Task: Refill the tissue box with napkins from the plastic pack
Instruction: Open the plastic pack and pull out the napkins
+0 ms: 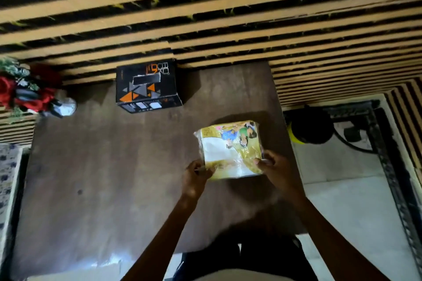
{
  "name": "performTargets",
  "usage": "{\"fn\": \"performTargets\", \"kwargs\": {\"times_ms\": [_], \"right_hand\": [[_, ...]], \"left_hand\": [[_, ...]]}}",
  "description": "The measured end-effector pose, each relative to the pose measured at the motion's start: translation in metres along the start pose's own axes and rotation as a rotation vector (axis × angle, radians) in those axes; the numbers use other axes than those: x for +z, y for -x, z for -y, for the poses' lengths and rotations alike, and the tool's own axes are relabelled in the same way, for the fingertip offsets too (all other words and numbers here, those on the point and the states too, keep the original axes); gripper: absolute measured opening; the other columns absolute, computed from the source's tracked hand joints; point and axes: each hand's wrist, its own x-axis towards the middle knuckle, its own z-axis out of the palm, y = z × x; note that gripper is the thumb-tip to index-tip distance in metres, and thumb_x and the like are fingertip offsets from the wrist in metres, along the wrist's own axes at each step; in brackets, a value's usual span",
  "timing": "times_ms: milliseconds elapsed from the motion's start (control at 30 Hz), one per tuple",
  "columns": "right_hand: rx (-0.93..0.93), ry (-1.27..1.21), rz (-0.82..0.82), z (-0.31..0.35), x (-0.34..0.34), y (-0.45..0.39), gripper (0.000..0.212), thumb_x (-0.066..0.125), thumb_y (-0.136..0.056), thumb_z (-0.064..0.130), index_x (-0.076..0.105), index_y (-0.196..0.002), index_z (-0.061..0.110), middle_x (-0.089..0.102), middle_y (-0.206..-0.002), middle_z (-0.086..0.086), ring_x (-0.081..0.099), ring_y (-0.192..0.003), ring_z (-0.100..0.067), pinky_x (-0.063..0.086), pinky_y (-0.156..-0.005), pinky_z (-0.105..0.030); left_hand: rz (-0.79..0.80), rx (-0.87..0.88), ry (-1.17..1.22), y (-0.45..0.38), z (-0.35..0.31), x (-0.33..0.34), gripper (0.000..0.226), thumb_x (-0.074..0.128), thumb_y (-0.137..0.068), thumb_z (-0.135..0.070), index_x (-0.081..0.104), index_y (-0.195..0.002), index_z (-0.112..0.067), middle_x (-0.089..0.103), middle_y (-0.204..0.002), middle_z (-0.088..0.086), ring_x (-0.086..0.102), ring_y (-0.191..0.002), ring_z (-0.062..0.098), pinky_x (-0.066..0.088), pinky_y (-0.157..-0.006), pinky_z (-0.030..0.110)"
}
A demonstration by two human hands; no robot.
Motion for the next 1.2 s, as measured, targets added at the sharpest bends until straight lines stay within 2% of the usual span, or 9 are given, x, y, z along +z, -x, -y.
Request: {"fn": "performTargets", "kwargs": {"times_ms": [167, 300, 400, 500, 633, 733, 933, 1100, 1200], "right_hand": [[-0.021, 0.060, -0.063, -0.016, 0.022, 0.038, 0.036, 0.070, -0.082, 0.000, 0.059, -0.114, -0.012, 0.064, -0.091, -0.016, 0.065, -0.067, -0.002, 0.046, -0.050, -0.003], [-0.268, 0.286, -0.227, 0.000, 0.025, 0.061, 0.033, 0.067, -0.085, 0.008, 0.062, -0.116, 0.001, 0.065, -0.105, -0.009, 0.061, -0.094, -0.022, 0.041, -0.074, 0.000], [-0.581, 0.712, -0.336, 0.015, 0.028, 0.069, 0.027, 0.056, -0.085, 0.028, 0.070, -0.103, 0.013, 0.071, -0.105, -0.009, 0.066, -0.096, -0.029, 0.046, -0.088, -0.032], [-0.380, 0.941, -0.008, 0.022, 0.039, 0.063, 0.036, 0.061, -0.085, 0.043, 0.069, -0.104, 0.014, 0.071, -0.107, -0.008, 0.065, -0.101, -0.028, 0.046, -0.092, -0.037], [-0.169, 0.781, 0.130, 0.017, 0.049, 0.044, 0.044, 0.078, -0.072, 0.038, 0.072, -0.104, 0.009, 0.067, -0.115, -0.014, 0.059, -0.115, -0.031, 0.041, -0.104, -0.043], [-0.015, 0.563, 0.170, 0.023, 0.051, 0.035, 0.031, 0.073, -0.065, 0.029, 0.076, -0.092, 0.014, 0.072, -0.095, -0.009, 0.066, -0.092, -0.025, 0.052, -0.086, -0.032], [-0.379, 0.459, 0.065, 0.024, 0.041, 0.068, 0.009, 0.078, -0.068, 0.020, 0.079, -0.074, 0.013, 0.070, -0.072, 0.006, 0.056, -0.063, -0.002, 0.037, -0.058, -0.002], [-0.472, 0.352, 0.007, -0.007, 0.018, 0.091, 0.017, 0.067, -0.070, 0.021, 0.075, -0.075, 0.007, 0.073, -0.078, -0.010, 0.068, -0.072, -0.021, 0.057, -0.072, -0.033], [-0.496, 0.463, -0.061, -0.022, 0.008, 0.098, 0.014, 0.065, -0.077, 0.005, 0.075, -0.084, 0.011, 0.072, -0.089, -0.010, 0.067, -0.083, -0.025, 0.057, -0.078, -0.040]], "left_hand": [[0.035, -0.075, -0.064, 0.034, 0.054, -0.008, 0.027, 0.076, -0.074, -0.017, 0.065, -0.093, -0.002, 0.069, -0.088, 0.015, 0.060, -0.078, 0.019, 0.053, -0.065, 0.031], [-0.217, 0.388, -0.441, 0.036, 0.046, -0.021, 0.032, 0.063, -0.077, -0.027, 0.056, -0.105, -0.014, 0.053, -0.110, 0.009, 0.054, -0.097, 0.024, 0.046, -0.081, 0.031], [0.036, 0.646, -0.625, 0.018, 0.019, -0.025, 0.030, 0.058, -0.083, -0.019, 0.058, -0.113, -0.022, 0.054, -0.125, 0.005, 0.060, -0.102, 0.029, 0.049, -0.086, 0.033], [0.316, 0.679, -0.928, -0.008, 0.008, -0.017, 0.054, 0.069, -0.078, -0.017, 0.055, -0.131, -0.020, 0.050, -0.137, 0.009, 0.053, -0.121, 0.031, 0.045, -0.102, 0.041], [0.386, 0.641, -1.064, -0.020, 0.009, -0.010, 0.077, 0.078, -0.073, -0.023, 0.045, -0.142, -0.022, 0.040, -0.148, 0.008, 0.035, -0.139, 0.028, 0.023, -0.111, 0.032], [0.314, 0.574, -1.044, -0.018, 0.017, -0.005, 0.079, 0.079, -0.069, -0.032, 0.047, -0.141, -0.024, 0.042, -0.146, 0.006, 0.034, -0.138, 0.027, 0.027, -0.105, 0.033], [0.232, 0.519, -1.041, -0.007, 0.018, 0.004, 0.079, 0.076, -0.073, -0.040, 0.042, -0.144, -0.027, 0.035, -0.146, 0.009, 0.035, -0.132, 0.030, 0.040, -0.105, 0.042], [0.190, 0.531, -0.816, 0.013, 0.008, 0.007, 0.042, 0.071, -0.082, -0.028, 0.064, -0.122, -0.021, 0.055, -0.130, 0.006, 0.055, -0.115, 0.023, 0.049, -0.093, 0.032], [0.400, 0.467, -0.685, 0.040, 0.002, 0.011, 0.023, 0.068, -0.087, -0.026, 0.072, -0.107, -0.015, 0.071, -0.112, 0.005, 0.066, -0.092, 0.016, 0.053, -0.084, 0.027]]}}
